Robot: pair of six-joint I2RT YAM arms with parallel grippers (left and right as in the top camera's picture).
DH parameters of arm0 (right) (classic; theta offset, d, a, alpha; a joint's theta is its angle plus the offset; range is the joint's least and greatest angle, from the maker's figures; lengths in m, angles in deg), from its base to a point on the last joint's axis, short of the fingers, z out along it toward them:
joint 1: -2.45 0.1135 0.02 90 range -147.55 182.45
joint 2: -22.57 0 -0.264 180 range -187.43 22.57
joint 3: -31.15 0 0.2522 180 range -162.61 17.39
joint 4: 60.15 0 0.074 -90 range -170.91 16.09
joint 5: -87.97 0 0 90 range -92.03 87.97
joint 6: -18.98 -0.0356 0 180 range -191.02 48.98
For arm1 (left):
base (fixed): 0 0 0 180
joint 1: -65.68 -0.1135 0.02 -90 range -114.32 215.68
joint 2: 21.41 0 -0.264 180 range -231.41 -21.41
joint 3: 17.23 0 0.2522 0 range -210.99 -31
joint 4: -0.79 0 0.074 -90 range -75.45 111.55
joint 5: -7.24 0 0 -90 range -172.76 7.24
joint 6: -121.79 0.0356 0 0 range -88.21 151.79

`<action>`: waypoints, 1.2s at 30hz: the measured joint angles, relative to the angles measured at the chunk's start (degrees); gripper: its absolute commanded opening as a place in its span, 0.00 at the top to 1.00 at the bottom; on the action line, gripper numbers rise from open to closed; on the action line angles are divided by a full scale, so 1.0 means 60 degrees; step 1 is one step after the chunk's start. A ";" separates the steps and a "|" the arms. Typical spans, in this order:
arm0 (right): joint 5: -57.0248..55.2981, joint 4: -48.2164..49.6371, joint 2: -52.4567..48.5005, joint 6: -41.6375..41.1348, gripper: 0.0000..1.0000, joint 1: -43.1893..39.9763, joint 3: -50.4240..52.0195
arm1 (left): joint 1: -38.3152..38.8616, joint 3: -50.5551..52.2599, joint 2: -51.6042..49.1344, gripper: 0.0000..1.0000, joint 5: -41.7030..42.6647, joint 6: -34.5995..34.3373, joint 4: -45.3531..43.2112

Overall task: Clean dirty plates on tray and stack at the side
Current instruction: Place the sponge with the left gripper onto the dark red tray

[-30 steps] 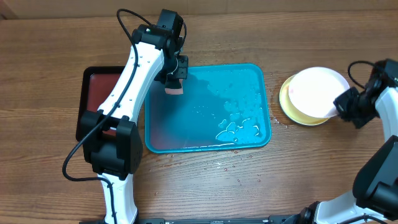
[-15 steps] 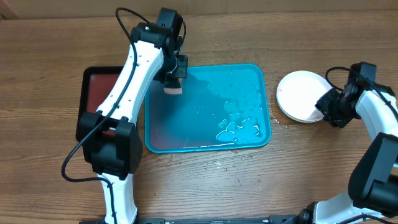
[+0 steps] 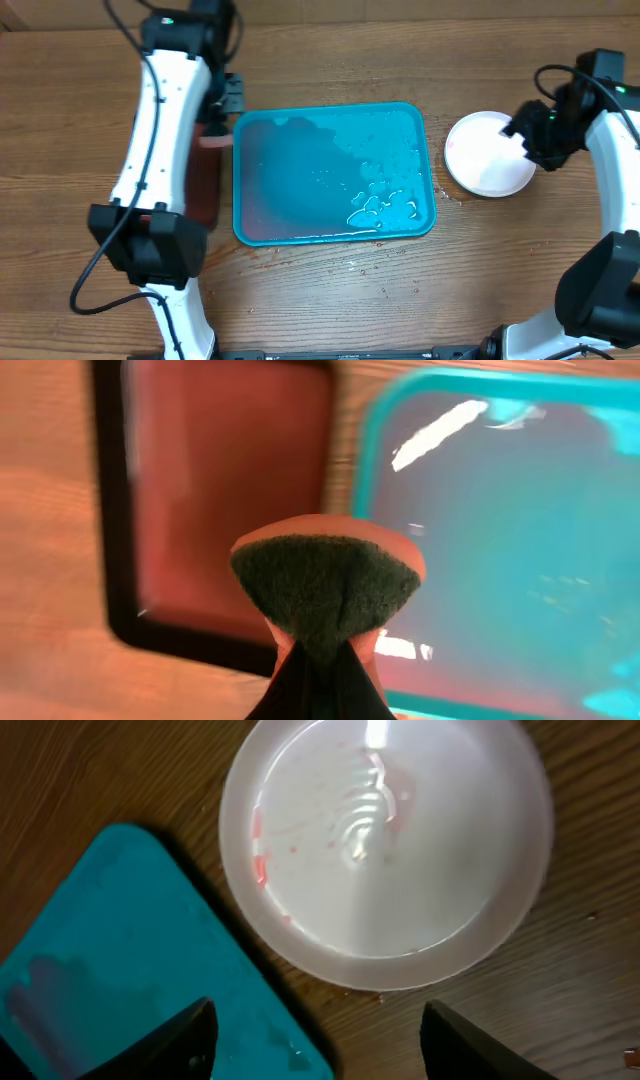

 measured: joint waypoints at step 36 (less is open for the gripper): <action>0.0237 0.0306 0.0000 0.0361 0.22 0.2499 0.0000 | -0.2699 0.6488 0.0033 0.69 -0.0219 0.2754 -0.7089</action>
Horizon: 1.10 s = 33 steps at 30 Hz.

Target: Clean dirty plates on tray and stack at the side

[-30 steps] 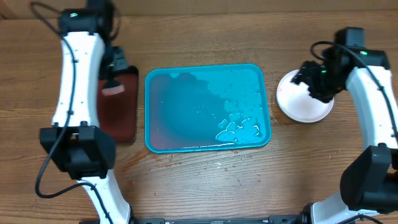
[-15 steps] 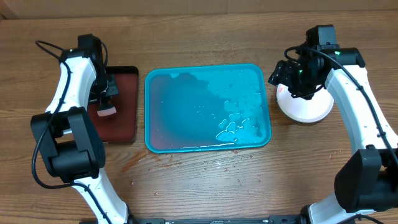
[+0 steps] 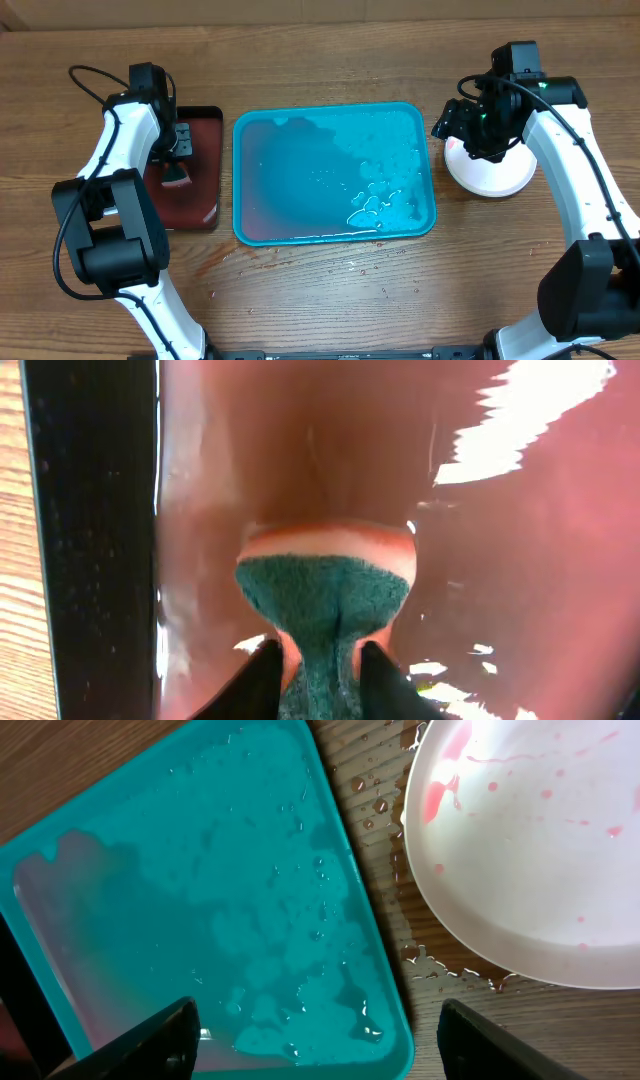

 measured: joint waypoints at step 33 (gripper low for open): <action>-0.0929 -0.2492 0.4481 0.0739 0.00 0.0000 -0.2914 | 0.1694 -0.7424 0.1785 0.00 0.0284 0.0364 0.5719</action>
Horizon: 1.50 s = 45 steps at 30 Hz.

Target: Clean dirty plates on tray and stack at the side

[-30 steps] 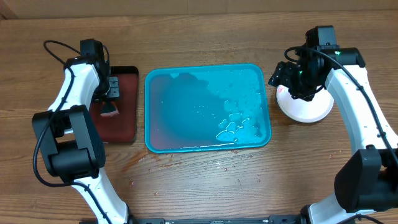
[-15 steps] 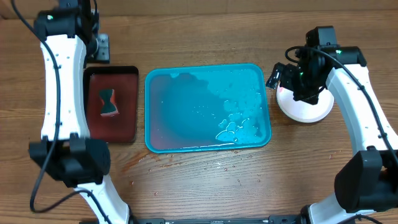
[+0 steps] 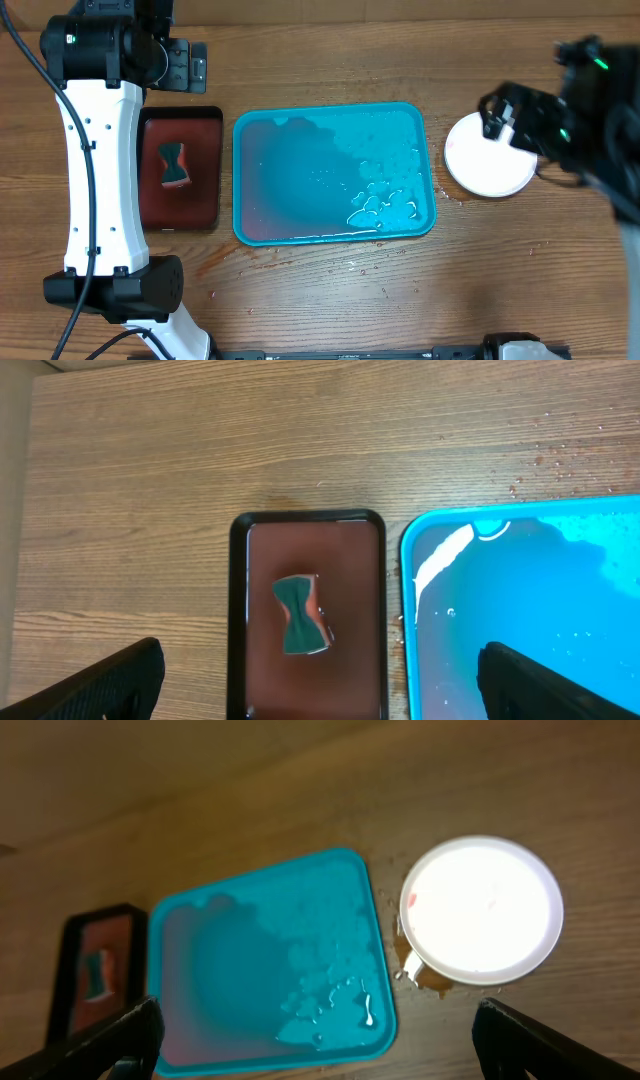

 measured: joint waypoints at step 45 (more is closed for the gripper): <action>-0.1173 1.1945 0.8062 0.0659 0.00 0.0000 1.2757 | 0.0000 0.0000 0.0000 0.00 0.0087 0.0000 0.0004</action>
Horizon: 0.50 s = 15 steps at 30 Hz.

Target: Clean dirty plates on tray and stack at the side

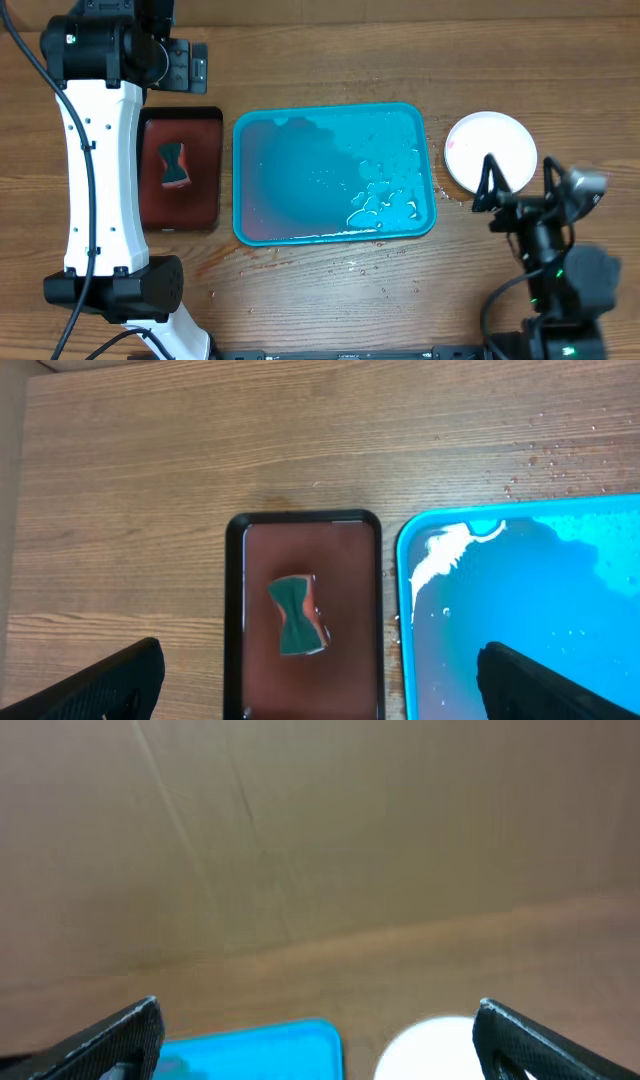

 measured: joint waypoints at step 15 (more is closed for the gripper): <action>0.0000 0.1934 0.3486 0.0025 0.00 0.0000 0.4422 | 0.0000 0.0004 0.0000 0.00 -0.0004 0.0000 0.0004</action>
